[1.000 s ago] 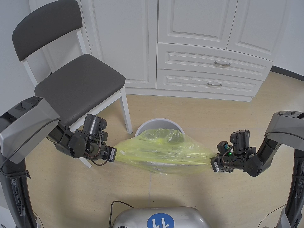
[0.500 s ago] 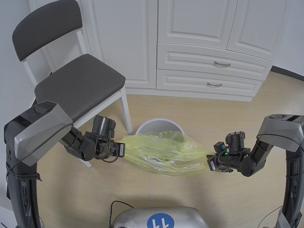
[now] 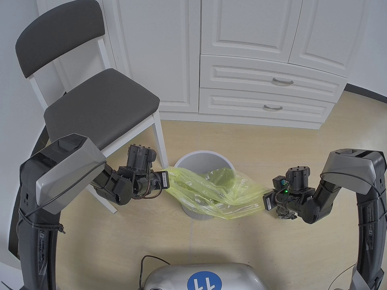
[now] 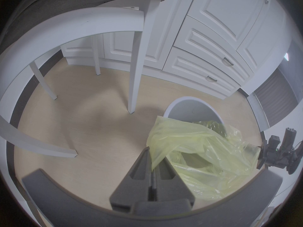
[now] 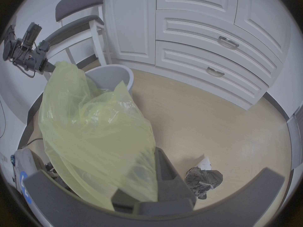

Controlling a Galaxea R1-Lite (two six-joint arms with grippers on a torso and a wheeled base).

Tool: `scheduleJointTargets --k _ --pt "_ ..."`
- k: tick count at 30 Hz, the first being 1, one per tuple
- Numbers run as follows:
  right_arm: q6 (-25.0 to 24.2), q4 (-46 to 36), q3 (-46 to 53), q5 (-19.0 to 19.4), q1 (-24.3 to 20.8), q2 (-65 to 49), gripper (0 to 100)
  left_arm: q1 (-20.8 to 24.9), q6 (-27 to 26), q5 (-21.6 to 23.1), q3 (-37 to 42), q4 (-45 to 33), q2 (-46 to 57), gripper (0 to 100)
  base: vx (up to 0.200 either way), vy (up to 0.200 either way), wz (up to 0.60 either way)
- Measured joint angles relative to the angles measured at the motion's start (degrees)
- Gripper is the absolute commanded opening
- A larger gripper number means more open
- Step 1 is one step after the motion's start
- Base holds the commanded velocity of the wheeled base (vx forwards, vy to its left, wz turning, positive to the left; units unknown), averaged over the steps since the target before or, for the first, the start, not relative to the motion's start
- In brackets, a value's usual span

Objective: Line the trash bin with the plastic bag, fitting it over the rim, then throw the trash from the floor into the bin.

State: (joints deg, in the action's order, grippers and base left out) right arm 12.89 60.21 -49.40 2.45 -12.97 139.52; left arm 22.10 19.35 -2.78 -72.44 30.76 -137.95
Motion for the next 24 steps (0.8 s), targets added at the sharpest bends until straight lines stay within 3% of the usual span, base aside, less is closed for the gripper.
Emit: scheduleJointTargets --k 18,24 --pt "-1.0 1.2 -2.9 0.0 0.8 3.6 0 -1.6 0.1 0.1 -2.2 -0.1 -2.5 0 0.0 0.0 0.0" --pt "-4.3 3.3 -5.1 -1.0 0.5 5.1 0 -2.5 1.6 0.1 -3.7 -0.3 -3.3 0 0.0 0.0 0.0"
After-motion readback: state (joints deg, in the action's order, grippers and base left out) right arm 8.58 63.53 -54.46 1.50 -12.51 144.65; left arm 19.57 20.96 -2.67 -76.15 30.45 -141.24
